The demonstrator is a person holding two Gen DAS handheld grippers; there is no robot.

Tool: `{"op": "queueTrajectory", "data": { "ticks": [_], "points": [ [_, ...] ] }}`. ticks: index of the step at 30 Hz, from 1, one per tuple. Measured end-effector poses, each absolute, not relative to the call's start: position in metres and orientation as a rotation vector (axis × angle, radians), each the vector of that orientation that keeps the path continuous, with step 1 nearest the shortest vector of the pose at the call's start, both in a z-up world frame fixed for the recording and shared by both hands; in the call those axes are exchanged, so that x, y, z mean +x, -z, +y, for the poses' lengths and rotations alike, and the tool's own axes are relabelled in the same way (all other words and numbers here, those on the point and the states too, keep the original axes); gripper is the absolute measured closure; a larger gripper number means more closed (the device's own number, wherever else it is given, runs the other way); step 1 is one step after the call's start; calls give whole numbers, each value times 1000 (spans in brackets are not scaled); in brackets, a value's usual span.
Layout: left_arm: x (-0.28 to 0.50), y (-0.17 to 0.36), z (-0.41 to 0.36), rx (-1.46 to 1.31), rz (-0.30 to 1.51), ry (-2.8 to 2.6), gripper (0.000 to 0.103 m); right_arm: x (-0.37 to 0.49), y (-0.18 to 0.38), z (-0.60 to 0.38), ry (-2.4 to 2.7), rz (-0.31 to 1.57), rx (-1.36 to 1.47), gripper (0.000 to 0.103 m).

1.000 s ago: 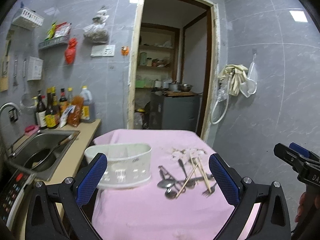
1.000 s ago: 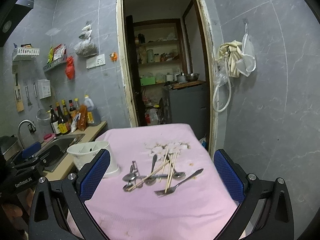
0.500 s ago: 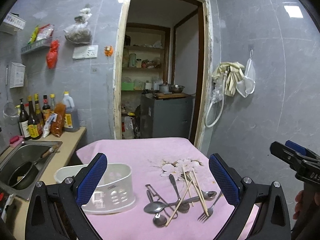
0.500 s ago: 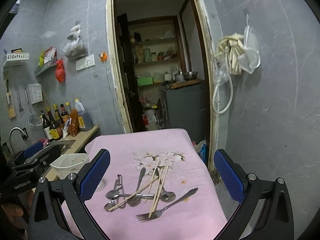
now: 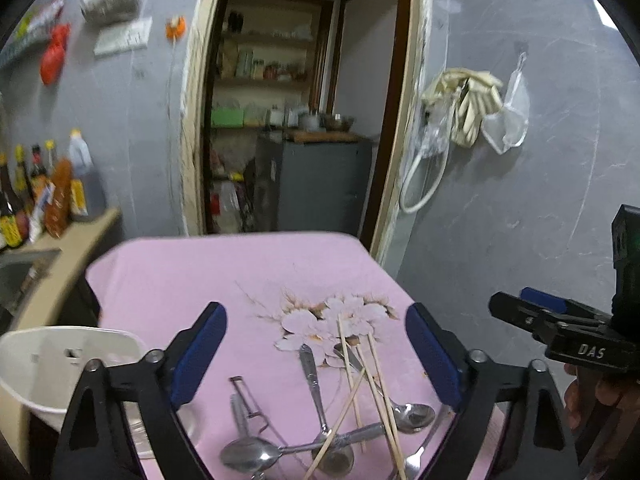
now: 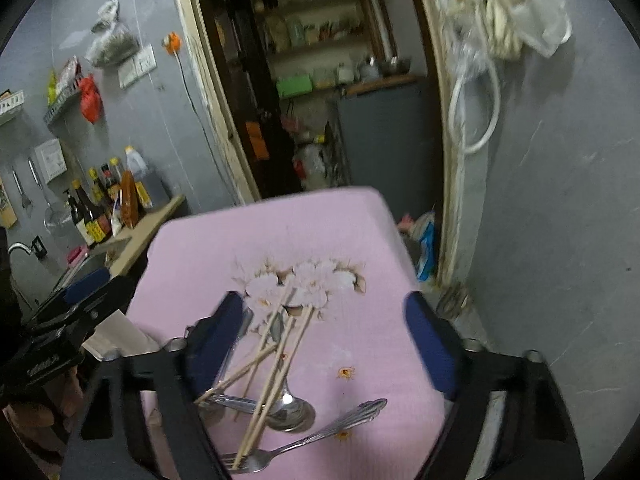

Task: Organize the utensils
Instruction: 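Lower the left tool to the utensil pile and close on a chopstick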

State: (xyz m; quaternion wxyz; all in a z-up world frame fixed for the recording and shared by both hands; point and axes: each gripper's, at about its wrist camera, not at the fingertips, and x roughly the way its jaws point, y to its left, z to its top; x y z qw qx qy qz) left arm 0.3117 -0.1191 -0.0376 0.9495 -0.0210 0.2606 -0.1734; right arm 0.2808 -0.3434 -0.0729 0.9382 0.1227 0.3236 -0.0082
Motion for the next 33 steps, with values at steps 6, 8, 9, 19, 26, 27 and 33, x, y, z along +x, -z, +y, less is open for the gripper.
{"op": "queueTrajectory", "data": {
  "ticks": [6,8,9,19,26,27,33],
  "points": [
    [357,71,-136,-65,637,398,36,326,120,-340,-67,788,304,54],
    [372,83,-143,-69,676,419,43,333,134,-337,-84,813,312,57],
    [382,91,-146,-74,703,436,47,341,142,-334,-94,832,317,61],
    [448,145,-176,-150,959,577,72,384,185,-321,-166,939,325,81],
    [471,170,-186,-168,1104,614,81,393,199,-317,-200,986,313,85],
    [474,172,-187,-167,1122,619,81,393,200,-317,-202,989,313,85],
    [483,182,-199,-152,1197,602,88,397,203,-316,-209,1015,297,85]
  ]
}}
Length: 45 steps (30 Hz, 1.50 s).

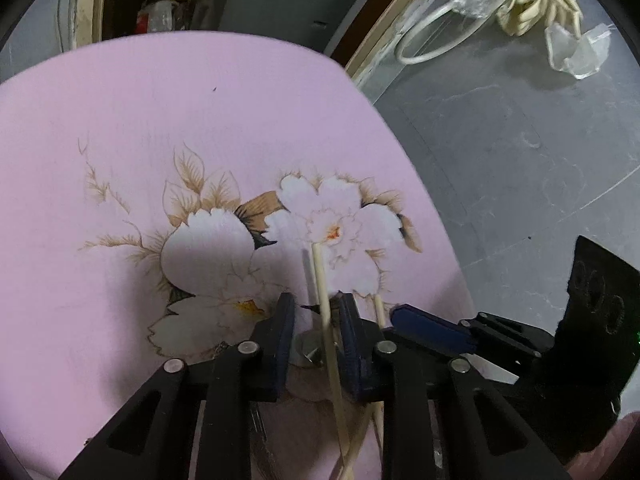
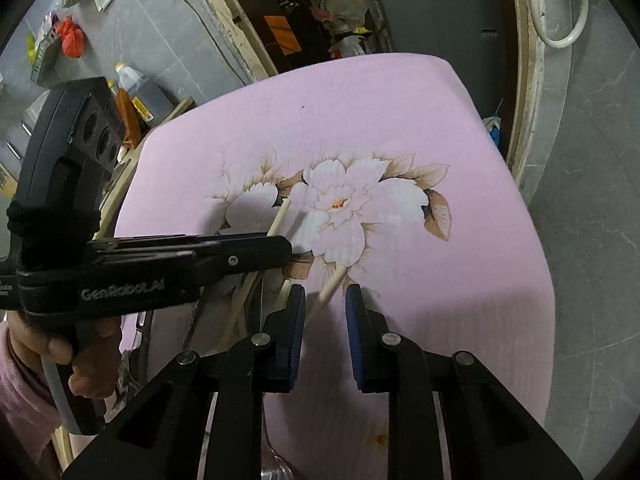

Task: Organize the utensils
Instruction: 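Lower the left tool to the utensil pile and close on a chopstick, then carry the chopstick with the left tool and drop it into the white caddy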

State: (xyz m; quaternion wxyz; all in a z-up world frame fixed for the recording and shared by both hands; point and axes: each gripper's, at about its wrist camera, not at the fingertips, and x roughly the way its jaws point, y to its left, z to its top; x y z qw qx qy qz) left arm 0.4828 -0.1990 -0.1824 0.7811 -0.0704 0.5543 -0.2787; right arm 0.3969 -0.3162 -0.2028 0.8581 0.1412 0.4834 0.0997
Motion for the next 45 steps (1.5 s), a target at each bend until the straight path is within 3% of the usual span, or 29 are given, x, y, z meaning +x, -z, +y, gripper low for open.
{"op": "queueTrajectory", "data": {
  "ticks": [3,8,14,32,39,45],
  "points": [
    [487,184,-197,-172,1215,581,95,401,202,-316,-212,1037,301,85],
    [482,179,-185,-229,1207,550,96,415,199,-317,-194,1094,318,91],
    [465,149,-174,-202,1116,518,97,412,196,-337,-214,1104,551,96],
    [373,5,-95,-186,775,482,98,293,38,-322,-150,609,510,99],
    [343,-67,-17,-189,617,382,98,287,-35,-261,-225,371,422,99],
    [324,-96,63,-201,544,276,98,304,-65,-196,-304,262,382,99]
  ]
}}
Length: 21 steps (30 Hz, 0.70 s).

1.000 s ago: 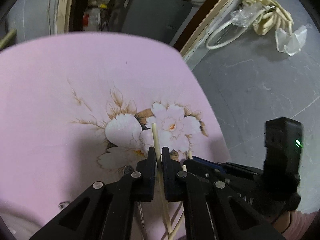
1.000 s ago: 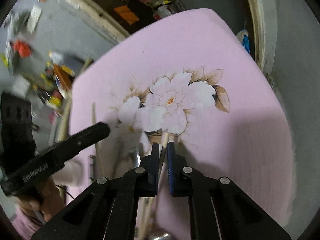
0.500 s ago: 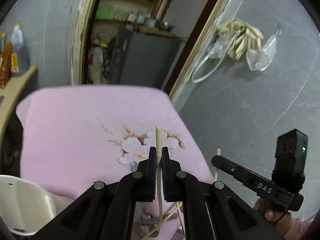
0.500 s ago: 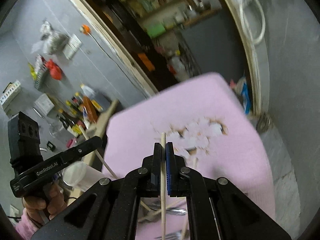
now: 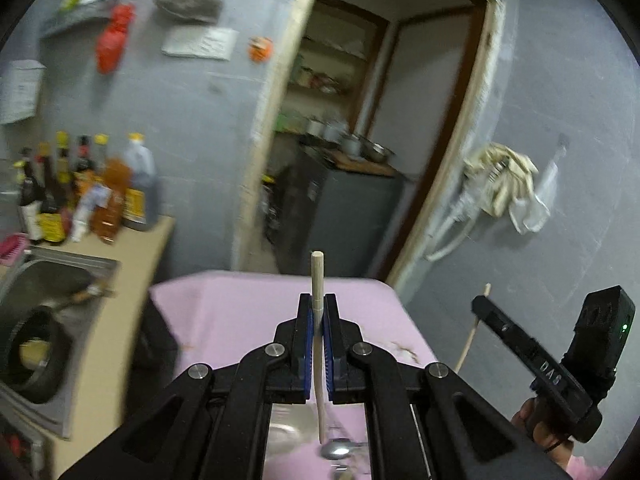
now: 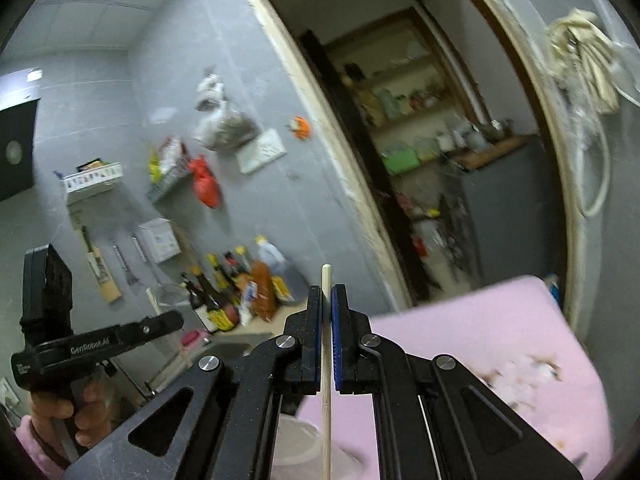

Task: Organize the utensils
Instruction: 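Carry the chopstick with the left tool and drop it into the white caddy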

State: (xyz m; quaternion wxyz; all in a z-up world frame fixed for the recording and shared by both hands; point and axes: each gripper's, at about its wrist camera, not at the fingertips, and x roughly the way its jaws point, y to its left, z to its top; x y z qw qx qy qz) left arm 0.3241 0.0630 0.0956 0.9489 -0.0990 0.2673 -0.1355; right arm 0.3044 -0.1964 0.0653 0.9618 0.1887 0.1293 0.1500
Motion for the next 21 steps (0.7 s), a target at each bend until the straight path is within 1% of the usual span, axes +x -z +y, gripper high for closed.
{"op": "queueTrajectory", "data": {
  "ticks": [3,8,14,21],
  "points": [
    [318,-97,103,-206,513,207,98,313,-71,-169,-325,221,378,99],
    [321,-72,146,-215,496,128,98,330,-64,-121,-323,180,338,99],
    [329,-40,157,-180,500,98,98,350,-34,-88,-272,197,251,99],
    [334,4,142,-138,512,112,98,354,2,-66,-255,265,153,99]
  ]
}}
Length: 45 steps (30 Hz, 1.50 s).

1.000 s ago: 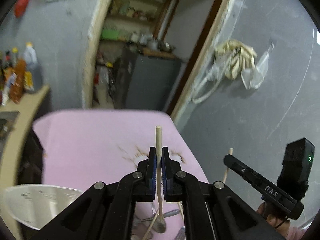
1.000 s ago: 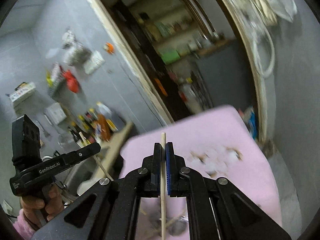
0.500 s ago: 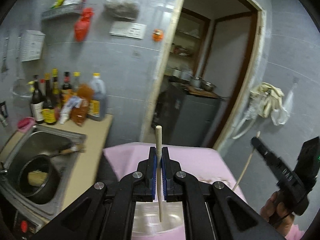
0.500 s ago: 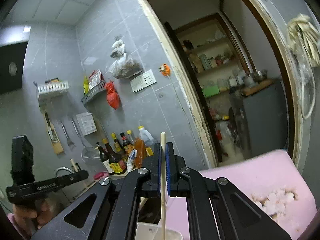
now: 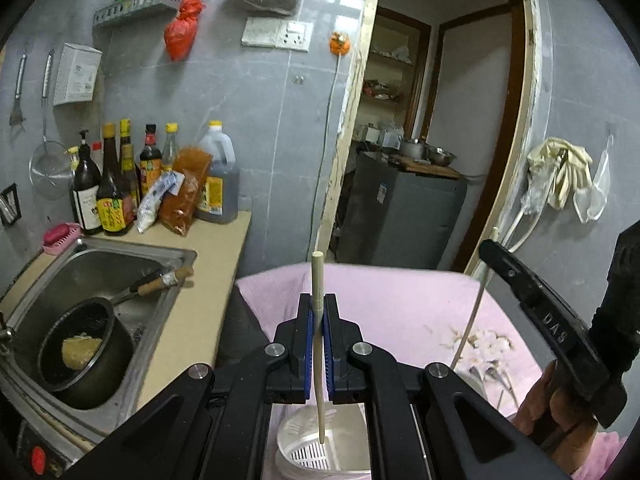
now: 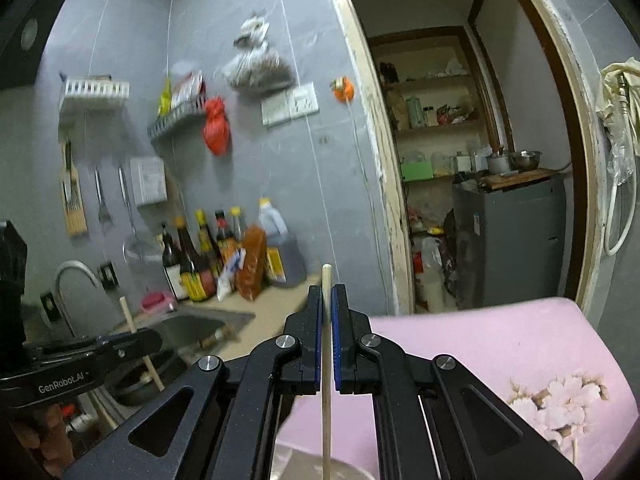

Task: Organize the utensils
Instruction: 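Carry the chopstick with the left tool and drop it into the white caddy, then return the left tool to the pile and grasp another chopstick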

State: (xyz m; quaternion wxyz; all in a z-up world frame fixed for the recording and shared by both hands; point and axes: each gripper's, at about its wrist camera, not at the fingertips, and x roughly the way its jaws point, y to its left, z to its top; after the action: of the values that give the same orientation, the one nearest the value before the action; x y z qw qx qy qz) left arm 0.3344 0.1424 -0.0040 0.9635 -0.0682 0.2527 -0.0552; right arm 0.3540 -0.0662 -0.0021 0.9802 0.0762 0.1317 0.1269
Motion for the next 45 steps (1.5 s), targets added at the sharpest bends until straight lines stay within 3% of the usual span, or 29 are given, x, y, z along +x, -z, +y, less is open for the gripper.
{"op": "queueTrajectory", "data": {
  "ticks": [14,18,20,22,24,29,37,45],
  "points": [
    [340,32,126,-112,600,201,98,346,28,-75,-252,376,194,96],
    [340,33,127,-145,631,221,97,342,28,-83,-259,388,225,75],
    [340,32,127,-158,636,226,90,339,25,-87,-259,388,238,75],
    [337,31,127,-174,630,227,69,336,23,-93,-256,388,249,74],
    [332,26,126,-198,604,222,60,331,19,-100,-246,385,256,69],
    [325,16,117,-211,570,220,54,315,6,-125,-211,359,274,48],
    [310,-4,74,-194,497,245,34,282,-14,-177,-92,301,266,14],
    [292,-21,18,-149,377,281,15,245,-31,-224,26,231,196,1]
  ]
}}
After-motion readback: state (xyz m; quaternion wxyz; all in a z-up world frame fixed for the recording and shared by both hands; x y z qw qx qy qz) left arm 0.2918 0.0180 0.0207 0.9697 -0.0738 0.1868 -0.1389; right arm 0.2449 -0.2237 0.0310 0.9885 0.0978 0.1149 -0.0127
